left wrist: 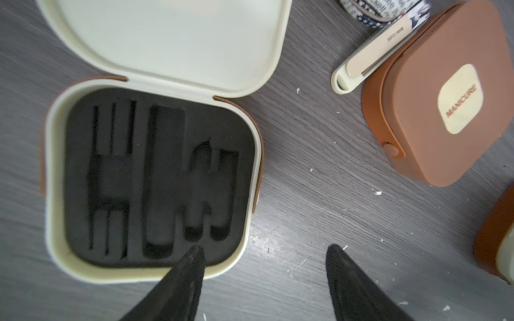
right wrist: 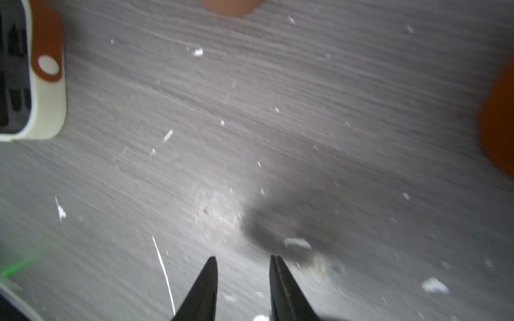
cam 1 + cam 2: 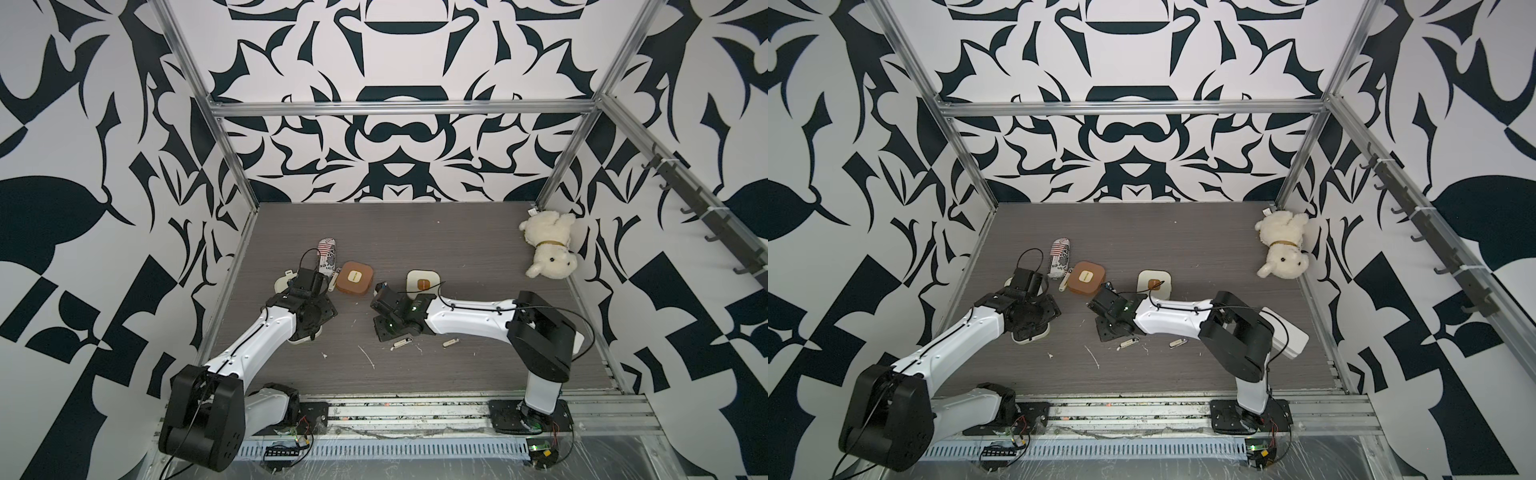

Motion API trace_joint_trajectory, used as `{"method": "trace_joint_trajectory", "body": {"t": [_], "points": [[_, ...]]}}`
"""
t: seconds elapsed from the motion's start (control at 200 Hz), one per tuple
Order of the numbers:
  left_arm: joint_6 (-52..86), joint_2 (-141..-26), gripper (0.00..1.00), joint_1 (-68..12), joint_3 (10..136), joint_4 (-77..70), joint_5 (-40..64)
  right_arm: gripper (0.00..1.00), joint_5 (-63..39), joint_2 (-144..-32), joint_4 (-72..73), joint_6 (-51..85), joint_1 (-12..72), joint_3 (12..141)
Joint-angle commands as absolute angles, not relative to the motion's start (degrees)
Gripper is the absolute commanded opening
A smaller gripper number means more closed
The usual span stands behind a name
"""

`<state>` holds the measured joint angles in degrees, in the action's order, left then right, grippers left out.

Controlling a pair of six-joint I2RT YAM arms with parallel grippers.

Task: Organize nail clipper sets
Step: Move the storage box to the center of the board.

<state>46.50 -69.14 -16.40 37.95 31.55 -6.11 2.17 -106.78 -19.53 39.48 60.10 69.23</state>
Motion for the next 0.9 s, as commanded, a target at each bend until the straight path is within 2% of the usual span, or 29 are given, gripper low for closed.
{"method": "trace_joint_trajectory", "body": {"t": [0.0, 0.185, 0.41, 0.59, 0.895], "points": [[44.3, -71.1, 0.73, -14.6, 37.4, 28.4, -2.6, 0.34, 1.0, -109.0, -19.5, 39.1, 59.8, 75.0], [44.5, -72.3, 0.74, -13.6, 36.9, 25.8, 0.0, 0.32, 0.8, -114.7, -19.0, 38.6, 59.2, 81.2], [45.2, -75.5, 0.73, -13.3, 35.7, 23.1, 1.6, 0.31, -4.5, -121.3, -13.5, 42.0, 55.9, 84.4], [46.1, -74.1, 0.73, -13.1, 33.4, 21.6, 2.0, 0.29, -4.6, -126.3, -15.6, 41.1, 54.8, 90.4], [47.2, -71.4, 0.73, -13.0, 31.7, 21.2, 3.2, 0.26, -3.9, -127.7, -14.7, 43.5, 49.2, 90.8]]}}
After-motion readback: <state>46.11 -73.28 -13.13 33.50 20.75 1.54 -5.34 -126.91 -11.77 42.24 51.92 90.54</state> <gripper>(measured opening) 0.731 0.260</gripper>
